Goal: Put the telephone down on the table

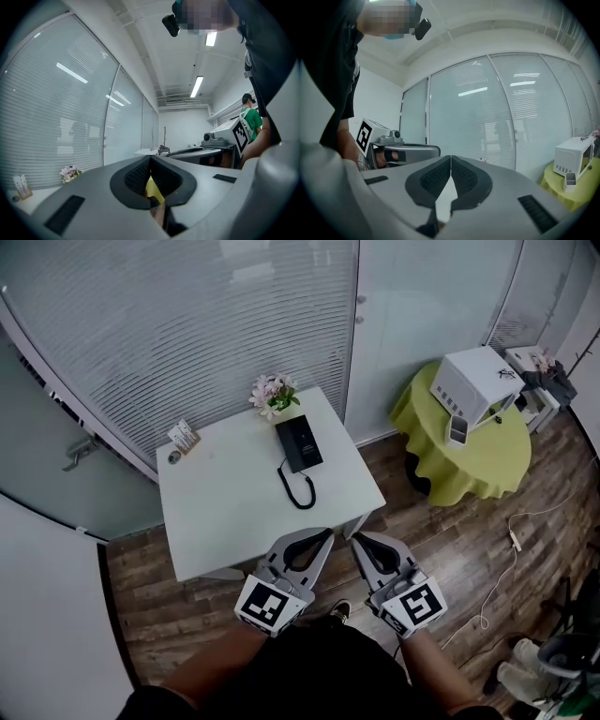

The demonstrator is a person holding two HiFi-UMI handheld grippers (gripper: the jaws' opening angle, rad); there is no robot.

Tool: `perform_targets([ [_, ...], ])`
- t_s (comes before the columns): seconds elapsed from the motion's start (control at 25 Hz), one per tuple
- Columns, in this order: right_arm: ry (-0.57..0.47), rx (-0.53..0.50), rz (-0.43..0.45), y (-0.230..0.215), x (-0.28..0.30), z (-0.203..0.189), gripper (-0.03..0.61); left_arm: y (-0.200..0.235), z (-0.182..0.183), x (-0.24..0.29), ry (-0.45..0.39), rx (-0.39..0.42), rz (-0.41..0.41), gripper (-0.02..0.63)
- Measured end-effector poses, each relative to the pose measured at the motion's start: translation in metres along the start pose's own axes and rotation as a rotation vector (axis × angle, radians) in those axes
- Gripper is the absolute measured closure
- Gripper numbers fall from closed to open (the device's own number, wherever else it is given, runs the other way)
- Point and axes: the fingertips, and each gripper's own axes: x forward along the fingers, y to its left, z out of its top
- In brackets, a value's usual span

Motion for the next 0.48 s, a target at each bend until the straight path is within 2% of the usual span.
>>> perform_targets([
  [0.16, 0.012, -0.001, 0.054, -0.031, -0.001, -0.002, 0.555, 0.001, -0.001, 0.027, 0.028, 0.015, 0.049, 0.604],
  [0.48, 0.026, 0.014, 0.099, -0.077, 0.01, -0.007, 0.557, 0.014, -0.012, 0.064, 0.037, -0.033, 0.111, 0.604],
])
